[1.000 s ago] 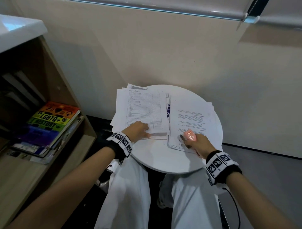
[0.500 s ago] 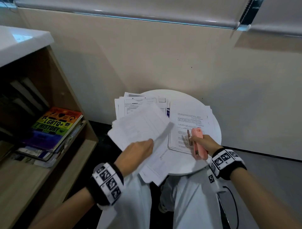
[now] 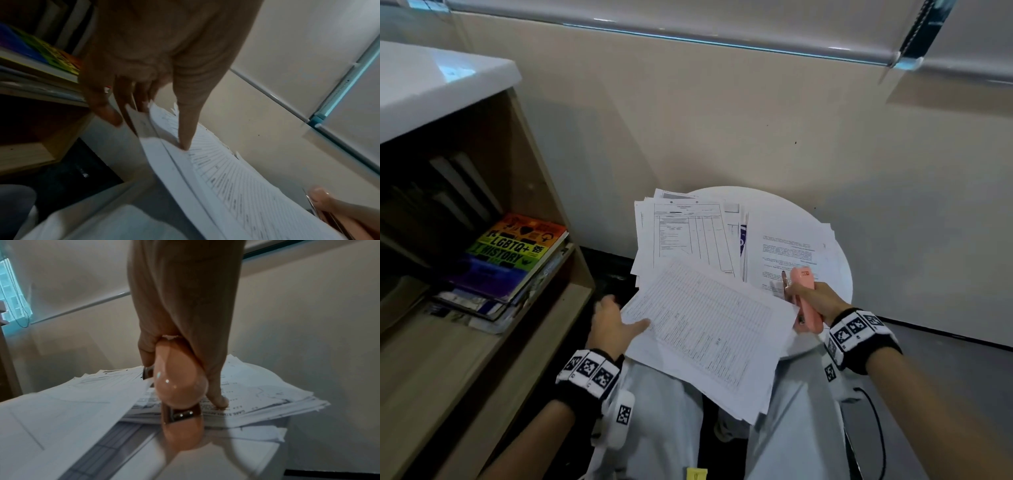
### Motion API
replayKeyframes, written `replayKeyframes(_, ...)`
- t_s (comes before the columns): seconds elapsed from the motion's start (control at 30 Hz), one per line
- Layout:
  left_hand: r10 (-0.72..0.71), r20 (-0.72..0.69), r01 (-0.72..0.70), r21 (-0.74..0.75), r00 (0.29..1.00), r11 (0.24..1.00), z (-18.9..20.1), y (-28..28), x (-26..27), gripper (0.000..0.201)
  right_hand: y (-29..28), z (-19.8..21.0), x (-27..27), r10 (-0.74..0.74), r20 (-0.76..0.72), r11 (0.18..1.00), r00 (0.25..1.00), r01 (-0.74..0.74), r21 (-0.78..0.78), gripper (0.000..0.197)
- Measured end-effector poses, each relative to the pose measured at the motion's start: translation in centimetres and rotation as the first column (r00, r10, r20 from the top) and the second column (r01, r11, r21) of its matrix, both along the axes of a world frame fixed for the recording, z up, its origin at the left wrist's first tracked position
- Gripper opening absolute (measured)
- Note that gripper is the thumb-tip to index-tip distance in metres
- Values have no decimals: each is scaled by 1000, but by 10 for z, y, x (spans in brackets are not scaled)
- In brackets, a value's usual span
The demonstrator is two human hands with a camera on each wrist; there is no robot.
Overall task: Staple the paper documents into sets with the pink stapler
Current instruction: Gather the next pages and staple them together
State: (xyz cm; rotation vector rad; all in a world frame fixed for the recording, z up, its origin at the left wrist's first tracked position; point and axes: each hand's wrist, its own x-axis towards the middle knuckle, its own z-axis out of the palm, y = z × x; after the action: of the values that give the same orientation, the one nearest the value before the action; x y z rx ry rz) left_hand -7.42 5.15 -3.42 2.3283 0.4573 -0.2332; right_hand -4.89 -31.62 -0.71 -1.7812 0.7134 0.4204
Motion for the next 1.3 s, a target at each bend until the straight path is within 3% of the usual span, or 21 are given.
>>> replayKeyframes(0.1,-43,27,46,-126,999,991,-10,11,2,39,0,0,0,11,1,1000,1000,-11,-17,23)
replayKeyframes(0.17,-88,185,123,-186,979,975,-2,10,-3,20,1,2,-1,2,14,1000,1000,-1,-21,18)
replayKeyframes(0.23,-53,352,184,-351,934,918,18,11,-5,11,0,0,2,23,26,998,999,-22,-63,18)
replayKeyframes(0.33,-23,468,282,-492,883,824,51,23,3,11,-3,-3,3,71,38,990,997,-66,-127,20)
replayKeyframes(0.43,8,542,312,-496,841,810,80,31,23,29,-2,-1,1,54,66,996,996,-49,-80,17)
replayKeyframes(0.5,1,527,327,-528,850,784,97,23,40,33,-1,0,0,29,77,999,997,-26,-31,18)
replayKeyframes(0.6,-137,430,384,-563,892,731,106,7,73,33,0,2,-1,4,91,1000,996,-6,13,13)
replayKeyframes(0.67,-204,387,398,-531,899,748,101,-6,92,32,-1,2,0,11,96,1000,995,-12,17,13)
replayKeyframes(0.8,-357,425,480,-226,832,848,76,-46,115,42,-2,7,1,21,76,999,997,-19,-29,21)
replayKeyframes(0.97,-389,352,463,-157,852,872,27,-78,118,46,-13,6,7,-132,126,991,983,132,6,17)
replayKeyframes(1.07,-423,302,478,-137,855,868,6,-81,116,41,-7,15,9,-351,337,932,873,361,36,10)
replayKeyframes(1.13,-411,307,474,-167,858,864,-2,-80,114,47,5,27,11,-391,491,906,779,421,53,12)
replayKeyframes(1.2,-385,356,469,-190,852,862,-6,-77,111,57,21,37,15,-269,528,953,805,302,23,12)
replayKeyframes(1.3,-362,376,403,-35,853,914,-12,-76,111,50,50,41,21,52,340,999,939,-47,-21,29)
